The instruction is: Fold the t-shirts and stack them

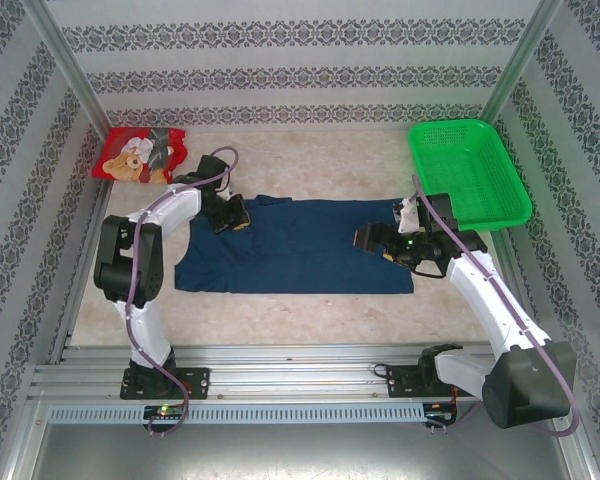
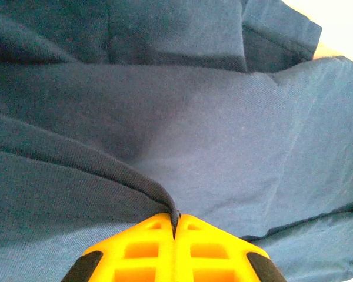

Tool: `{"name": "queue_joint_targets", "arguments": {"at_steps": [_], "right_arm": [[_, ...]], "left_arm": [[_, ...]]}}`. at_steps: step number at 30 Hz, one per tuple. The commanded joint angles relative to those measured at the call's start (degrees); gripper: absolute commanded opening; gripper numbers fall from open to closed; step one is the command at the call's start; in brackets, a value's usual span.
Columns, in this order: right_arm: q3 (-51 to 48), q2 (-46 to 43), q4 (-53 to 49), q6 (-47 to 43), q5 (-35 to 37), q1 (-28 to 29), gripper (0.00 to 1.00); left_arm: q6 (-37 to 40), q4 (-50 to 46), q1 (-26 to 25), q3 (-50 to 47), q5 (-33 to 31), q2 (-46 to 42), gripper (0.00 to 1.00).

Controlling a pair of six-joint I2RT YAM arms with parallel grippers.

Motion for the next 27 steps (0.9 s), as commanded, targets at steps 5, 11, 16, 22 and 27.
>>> {"name": "queue_joint_targets", "arguments": {"at_steps": [5, 11, 16, 22, 27], "right_arm": [[-0.9, 0.0, 0.8, 0.7, 0.4, 0.7, 0.98], [-1.3, 0.2, 1.4, 0.9, 0.2, 0.7, 0.98], [-1.6, 0.2, 1.4, 0.9, 0.0, 0.6, 0.98], [-2.1, 0.1, 1.9, 1.4, 0.0, 0.6, 0.98], [-1.8, 1.1, 1.0, 1.3, 1.4, 0.7, 0.98]], "left_arm": [[2.1, -0.6, -1.5, 2.5, -0.6, 2.9, 0.02], [3.6, -0.3, -2.6, 5.9, 0.7, 6.0, 0.03], [3.3, 1.3, -2.8, 6.1, 1.1, 7.0, 0.04], [2.0, 5.9, -3.1, 4.9, 3.7, 8.0, 0.12], [-2.1, 11.1, -2.9, 2.6, 4.2, 2.4, 0.50]]}}
